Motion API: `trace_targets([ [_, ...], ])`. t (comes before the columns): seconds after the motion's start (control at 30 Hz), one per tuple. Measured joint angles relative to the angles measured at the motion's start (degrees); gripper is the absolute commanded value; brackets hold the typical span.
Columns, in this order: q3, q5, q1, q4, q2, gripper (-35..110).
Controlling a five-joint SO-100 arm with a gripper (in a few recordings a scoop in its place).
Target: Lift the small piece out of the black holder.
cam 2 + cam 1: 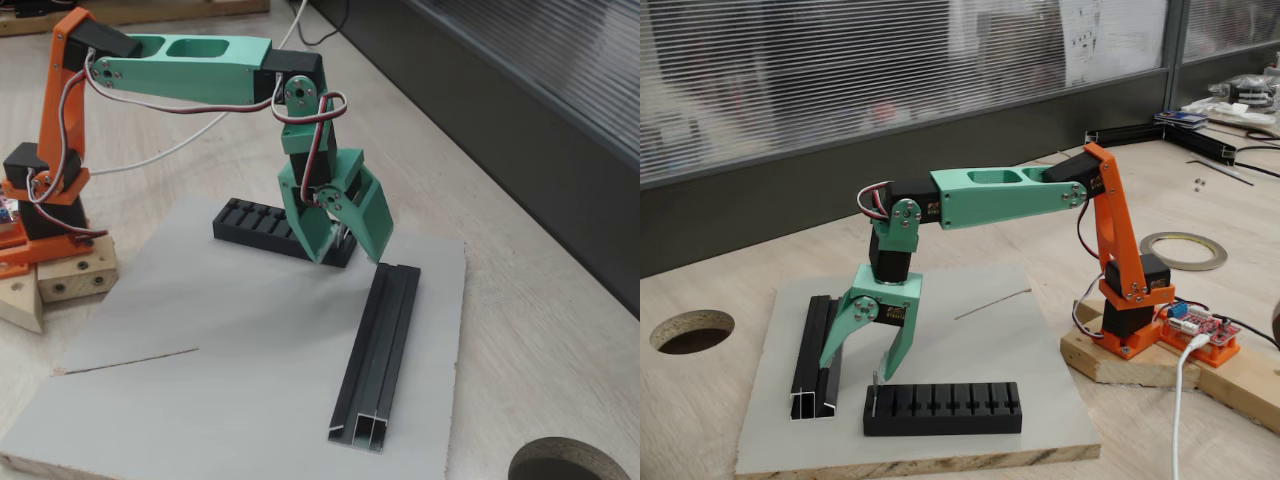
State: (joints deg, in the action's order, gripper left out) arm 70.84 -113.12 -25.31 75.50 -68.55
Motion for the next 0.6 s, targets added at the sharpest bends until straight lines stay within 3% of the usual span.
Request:
trace_targets([
  [0.6,0.0,0.0,0.0,3.16,0.0,53],
])
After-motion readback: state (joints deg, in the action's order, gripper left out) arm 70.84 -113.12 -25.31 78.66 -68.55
